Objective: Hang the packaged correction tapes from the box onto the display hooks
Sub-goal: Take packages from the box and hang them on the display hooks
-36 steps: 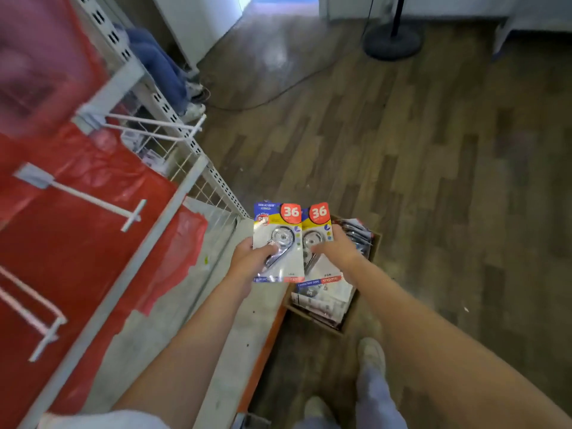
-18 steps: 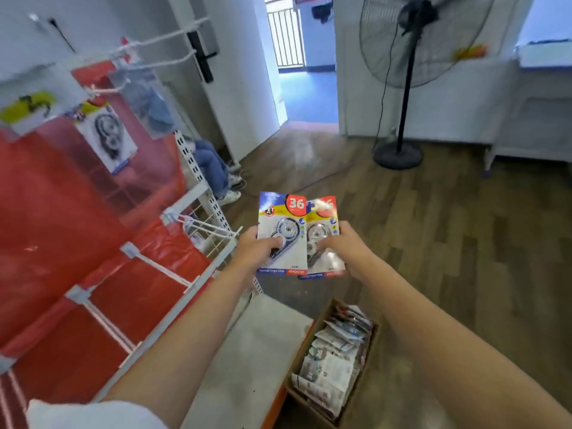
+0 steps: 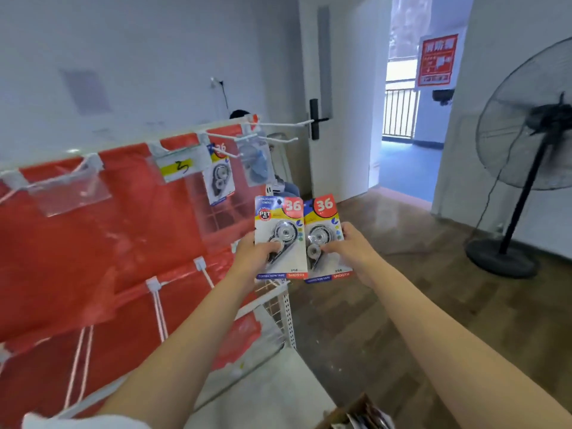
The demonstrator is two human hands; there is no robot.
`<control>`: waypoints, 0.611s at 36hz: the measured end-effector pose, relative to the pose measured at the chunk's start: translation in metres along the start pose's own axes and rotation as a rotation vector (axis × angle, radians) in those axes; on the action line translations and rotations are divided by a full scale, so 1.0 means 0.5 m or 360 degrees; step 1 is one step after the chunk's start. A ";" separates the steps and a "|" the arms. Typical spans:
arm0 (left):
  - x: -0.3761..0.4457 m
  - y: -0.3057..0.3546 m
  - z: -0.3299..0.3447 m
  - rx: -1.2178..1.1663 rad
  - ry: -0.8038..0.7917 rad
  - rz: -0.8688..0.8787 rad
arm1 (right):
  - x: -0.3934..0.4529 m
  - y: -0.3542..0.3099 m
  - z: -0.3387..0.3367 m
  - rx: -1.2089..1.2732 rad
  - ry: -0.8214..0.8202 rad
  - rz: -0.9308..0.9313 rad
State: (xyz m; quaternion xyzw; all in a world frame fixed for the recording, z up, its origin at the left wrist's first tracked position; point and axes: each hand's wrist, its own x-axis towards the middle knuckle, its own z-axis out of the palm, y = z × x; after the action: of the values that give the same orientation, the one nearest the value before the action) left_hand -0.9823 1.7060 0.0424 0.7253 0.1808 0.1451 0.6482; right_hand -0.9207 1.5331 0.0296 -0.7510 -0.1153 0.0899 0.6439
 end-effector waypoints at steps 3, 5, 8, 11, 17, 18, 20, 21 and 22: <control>0.003 0.007 -0.055 -0.0051 0.0134 -0.0009 | 0.014 -0.026 0.044 -0.0052 -0.0117 -0.0032; 0.008 0.007 -0.090 -0.0108 0.0209 -0.0025 | 0.023 -0.044 0.073 -0.0111 -0.0172 -0.0075; 0.020 0.012 -0.137 -0.0174 0.0280 -0.0025 | 0.036 -0.073 0.113 -0.0140 -0.0216 -0.0123; 0.030 0.025 -0.170 -0.0236 0.0336 -0.0009 | 0.045 -0.101 0.140 -0.0146 -0.0242 -0.0193; 0.034 0.041 -0.198 -0.0300 0.0354 0.0033 | 0.077 -0.151 0.166 -0.0097 -0.0215 -0.0361; 0.035 0.040 -0.199 -0.0294 0.0343 0.0038 | 0.084 -0.158 0.169 -0.0095 -0.0198 -0.0369; 0.041 0.038 -0.202 -0.0301 0.0336 0.0047 | 0.099 -0.165 0.175 -0.0144 -0.0154 -0.0374; 0.045 0.036 -0.205 -0.0309 0.0339 0.0052 | 0.104 -0.166 0.177 -0.0184 -0.0129 -0.0374; 0.048 0.035 -0.206 -0.0321 0.0340 0.0060 | 0.109 -0.166 0.177 -0.0211 -0.0103 -0.0377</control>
State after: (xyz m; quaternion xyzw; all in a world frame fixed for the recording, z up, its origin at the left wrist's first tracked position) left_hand -1.0052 1.8068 0.0715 0.6401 0.2197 0.2511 0.6921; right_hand -0.8985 1.6447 0.0984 -0.7697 -0.2295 0.0298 0.5950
